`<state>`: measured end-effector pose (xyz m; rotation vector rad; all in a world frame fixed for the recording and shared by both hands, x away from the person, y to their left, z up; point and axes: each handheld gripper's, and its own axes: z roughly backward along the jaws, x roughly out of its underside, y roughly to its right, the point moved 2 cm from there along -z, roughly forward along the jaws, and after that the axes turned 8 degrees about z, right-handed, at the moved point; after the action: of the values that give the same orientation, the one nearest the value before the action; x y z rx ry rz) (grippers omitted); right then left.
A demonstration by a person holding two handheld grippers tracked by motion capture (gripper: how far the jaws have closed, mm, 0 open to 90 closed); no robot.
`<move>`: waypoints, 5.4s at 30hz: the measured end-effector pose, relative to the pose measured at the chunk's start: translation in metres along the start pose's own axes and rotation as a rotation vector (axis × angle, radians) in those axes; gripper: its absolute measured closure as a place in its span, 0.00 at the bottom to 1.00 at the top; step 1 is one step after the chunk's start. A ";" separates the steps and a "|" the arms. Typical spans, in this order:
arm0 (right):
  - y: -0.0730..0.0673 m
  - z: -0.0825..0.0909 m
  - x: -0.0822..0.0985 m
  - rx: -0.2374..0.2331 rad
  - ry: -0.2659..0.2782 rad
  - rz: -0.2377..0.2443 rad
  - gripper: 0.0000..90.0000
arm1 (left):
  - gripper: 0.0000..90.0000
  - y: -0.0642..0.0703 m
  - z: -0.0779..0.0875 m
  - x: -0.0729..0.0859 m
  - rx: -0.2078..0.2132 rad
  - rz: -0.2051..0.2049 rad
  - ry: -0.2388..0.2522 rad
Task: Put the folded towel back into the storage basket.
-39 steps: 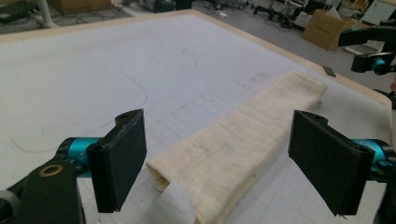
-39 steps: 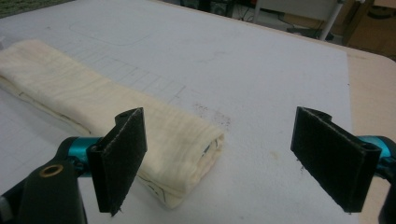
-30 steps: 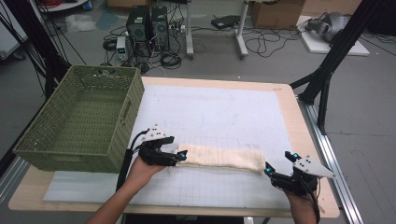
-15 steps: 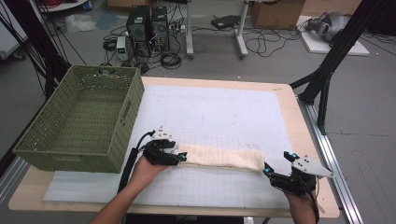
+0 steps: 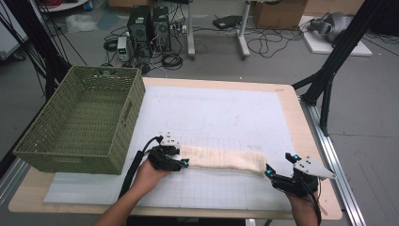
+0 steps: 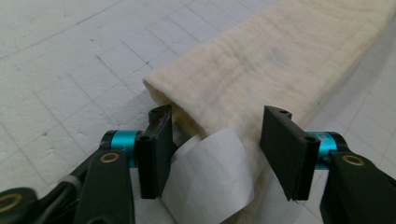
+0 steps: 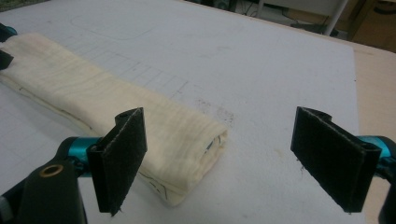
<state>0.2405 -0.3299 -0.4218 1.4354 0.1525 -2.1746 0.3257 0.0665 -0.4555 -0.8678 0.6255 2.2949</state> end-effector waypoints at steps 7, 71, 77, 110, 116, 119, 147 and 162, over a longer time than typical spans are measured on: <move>0.000 0.000 0.000 -0.001 0.000 -0.002 0.19 | 0.83 0.007 0.001 0.002 0.031 -0.024 -0.008; -0.009 -0.041 0.007 -0.239 -0.170 -0.058 0.88 | 0.90 0.013 0.037 0.015 0.152 0.034 0.197; -0.011 -0.035 -0.004 -0.220 -0.082 0.012 0.88 | 0.90 0.012 0.053 0.014 0.158 0.028 0.268; -0.021 -0.064 -0.099 -0.296 0.207 0.124 0.90 | 0.90 -0.002 0.148 0.014 0.095 -0.021 0.568; -0.026 -0.075 -0.118 -0.310 0.213 0.151 0.90 | 0.90 -0.006 0.164 0.016 0.071 -0.018 0.602; -0.029 -0.083 -0.130 -0.314 0.222 0.166 0.90 | 0.90 -0.007 0.172 0.016 0.055 -0.017 0.623; -0.071 -0.157 -0.251 -0.369 0.273 0.262 0.90 | 0.90 -0.029 0.228 0.031 -0.085 0.019 0.742; -0.112 -0.202 -0.297 -0.414 0.275 0.293 0.90 | 0.90 -0.040 0.254 0.046 -0.173 0.055 0.780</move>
<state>0.4413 -0.0520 -0.2678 1.4033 0.4344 -1.5915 0.2176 0.2651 -0.3250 -1.8766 0.7724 2.0267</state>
